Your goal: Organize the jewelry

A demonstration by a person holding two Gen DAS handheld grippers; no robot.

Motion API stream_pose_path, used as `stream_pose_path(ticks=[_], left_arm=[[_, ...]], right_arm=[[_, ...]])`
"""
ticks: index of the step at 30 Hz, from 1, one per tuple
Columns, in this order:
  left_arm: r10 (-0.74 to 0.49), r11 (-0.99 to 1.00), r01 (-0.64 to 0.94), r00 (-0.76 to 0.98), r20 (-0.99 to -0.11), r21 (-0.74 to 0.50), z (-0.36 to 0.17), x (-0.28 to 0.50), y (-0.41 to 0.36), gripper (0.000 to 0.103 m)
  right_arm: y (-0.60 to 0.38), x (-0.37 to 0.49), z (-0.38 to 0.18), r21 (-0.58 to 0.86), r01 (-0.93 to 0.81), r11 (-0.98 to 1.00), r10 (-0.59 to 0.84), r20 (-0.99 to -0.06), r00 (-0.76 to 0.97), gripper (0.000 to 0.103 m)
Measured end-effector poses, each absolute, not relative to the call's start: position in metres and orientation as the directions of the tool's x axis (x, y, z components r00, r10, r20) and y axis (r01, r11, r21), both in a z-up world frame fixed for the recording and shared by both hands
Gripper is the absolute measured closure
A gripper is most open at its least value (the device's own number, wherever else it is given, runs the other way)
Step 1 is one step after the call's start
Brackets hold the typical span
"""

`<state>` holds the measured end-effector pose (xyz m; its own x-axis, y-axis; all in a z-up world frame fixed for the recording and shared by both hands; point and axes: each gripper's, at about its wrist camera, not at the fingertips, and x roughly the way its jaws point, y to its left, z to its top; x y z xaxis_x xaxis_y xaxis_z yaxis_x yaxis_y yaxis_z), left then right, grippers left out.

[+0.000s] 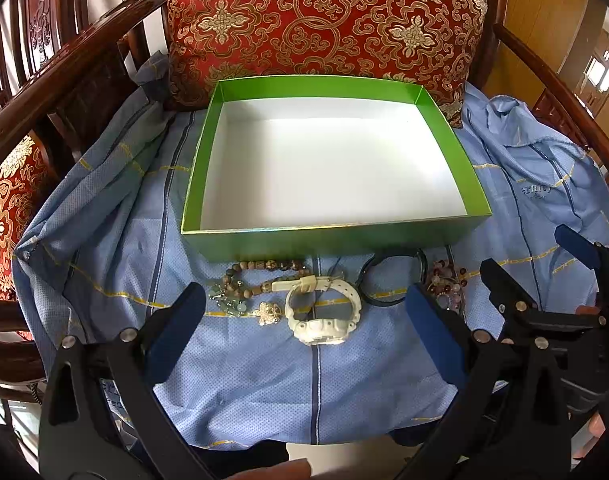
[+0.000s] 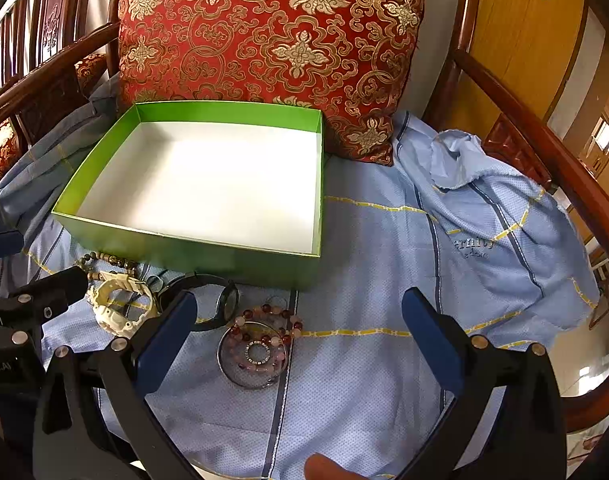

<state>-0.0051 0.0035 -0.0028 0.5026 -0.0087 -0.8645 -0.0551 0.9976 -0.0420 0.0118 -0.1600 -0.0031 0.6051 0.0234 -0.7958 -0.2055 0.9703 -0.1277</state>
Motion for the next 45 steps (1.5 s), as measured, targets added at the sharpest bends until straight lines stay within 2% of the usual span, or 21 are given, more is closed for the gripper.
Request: stream_pose_path(ticks=[26,32,34,35,36,37,38,39,45], left_arm=[[0.011,0.998,-0.065,0.498,-0.867,-0.024,-0.007,-0.002,0.006,0.004],[-0.020,0.987,-0.136,0.431,-0.902,-0.086,-0.017,0.006,0.043,0.004],[-0.035,0.984,-0.148,0.367,-0.930,-0.096,-0.032,0.010,0.049,0.005],[-0.051,0.984,-0.142,0.338,-0.940,-0.105,-0.040,0.010,0.048,0.006],[-0.068,0.985,-0.131,0.313,-0.947,-0.114,-0.045,0.011,0.046,0.011],[-0.090,0.985,-0.115,0.293,-0.952,-0.128,-0.050,0.011,0.043,0.017],[-0.107,0.985,-0.103,0.278,-0.955,-0.140,-0.053,0.012,0.039,0.019],[-0.117,0.985,-0.094,0.270,-0.956,-0.148,-0.056,0.012,0.036,0.022],[-0.189,0.973,-0.086,0.236,-0.953,-0.215,-0.068,0.022,0.028,0.026]], right_arm=[[-0.160,0.014,-0.006,-0.157,-0.203,0.966,-0.002,-0.796,0.605,0.003],[-0.177,0.031,-0.016,-0.121,-0.204,0.971,0.007,-0.846,0.533,0.004],[-0.175,0.032,-0.023,-0.118,-0.217,0.969,0.009,-0.862,0.506,0.017],[-0.171,0.031,-0.029,-0.112,-0.240,0.964,0.016,-0.880,0.475,0.028],[-0.168,0.031,-0.034,-0.097,-0.260,0.961,0.031,-0.893,0.450,0.040],[-0.164,0.030,-0.040,-0.078,-0.279,0.957,0.048,-0.908,0.417,0.047],[-0.161,0.030,-0.046,-0.062,-0.293,0.954,0.058,-0.921,0.386,0.060],[-0.158,0.030,-0.052,-0.048,-0.308,0.950,0.068,-0.932,0.357,0.065],[-0.143,0.040,-0.054,0.025,-0.305,0.952,0.137,-0.925,0.354,0.066]])
